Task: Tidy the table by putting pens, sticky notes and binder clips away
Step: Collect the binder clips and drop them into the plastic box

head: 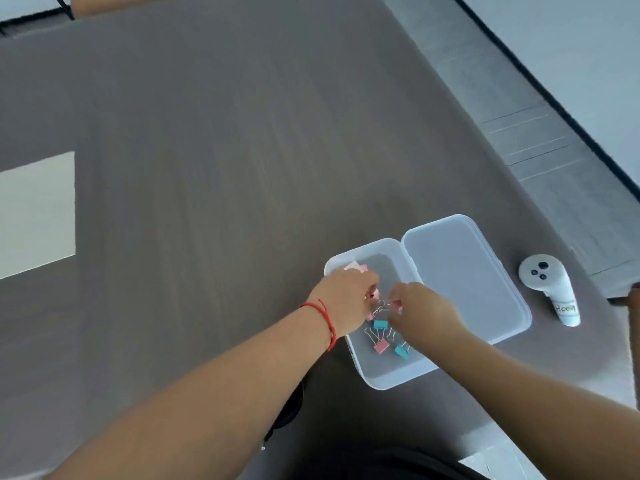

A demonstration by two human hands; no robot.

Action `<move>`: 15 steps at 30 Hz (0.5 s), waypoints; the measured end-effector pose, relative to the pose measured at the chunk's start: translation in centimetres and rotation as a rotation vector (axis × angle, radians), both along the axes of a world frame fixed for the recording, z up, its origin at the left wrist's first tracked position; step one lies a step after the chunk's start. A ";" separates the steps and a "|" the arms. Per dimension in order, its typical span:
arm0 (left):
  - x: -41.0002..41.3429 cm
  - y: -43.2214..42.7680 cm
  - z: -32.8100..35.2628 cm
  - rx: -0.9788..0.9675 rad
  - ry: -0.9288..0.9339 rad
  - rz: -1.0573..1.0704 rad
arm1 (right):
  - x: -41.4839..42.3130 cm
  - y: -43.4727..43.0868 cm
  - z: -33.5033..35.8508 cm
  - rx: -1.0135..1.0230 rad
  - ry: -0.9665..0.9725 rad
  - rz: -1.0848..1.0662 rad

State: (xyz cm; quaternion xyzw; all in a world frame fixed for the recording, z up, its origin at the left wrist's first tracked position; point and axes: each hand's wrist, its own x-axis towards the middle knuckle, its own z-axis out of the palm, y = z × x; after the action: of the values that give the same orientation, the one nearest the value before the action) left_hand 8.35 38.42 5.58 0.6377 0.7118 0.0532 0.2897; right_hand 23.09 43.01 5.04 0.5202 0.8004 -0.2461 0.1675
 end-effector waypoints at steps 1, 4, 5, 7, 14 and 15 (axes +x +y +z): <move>0.5 0.1 -0.5 -0.019 0.074 -0.063 | 0.6 -0.3 -0.4 0.002 -0.013 0.008; 1.5 0.0 -1.7 -0.077 0.221 -0.162 | 1.6 -1.0 -1.3 -0.003 -0.030 0.067; 1.7 0.0 -1.8 -0.088 0.252 -0.175 | 2.0 -1.1 -1.5 -0.011 -0.022 0.090; 1.9 -0.1 -1.9 -0.092 0.294 -0.180 | 2.9 -1.4 -1.3 -0.014 0.027 0.111; 1.3 -0.3 -0.5 -0.074 0.402 -0.095 | 9.7 -3.0 -0.1 0.089 0.310 -0.517; 1.2 -0.4 -0.4 -0.037 0.421 -0.009 | 10.7 -3.2 -0.4 0.062 0.327 -0.688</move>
State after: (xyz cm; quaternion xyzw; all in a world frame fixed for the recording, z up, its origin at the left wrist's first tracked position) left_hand 9.59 37.99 5.16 0.6325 0.7545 -0.0959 0.1465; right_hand 33.77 39.77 4.66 0.7171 0.6023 -0.3435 -0.0704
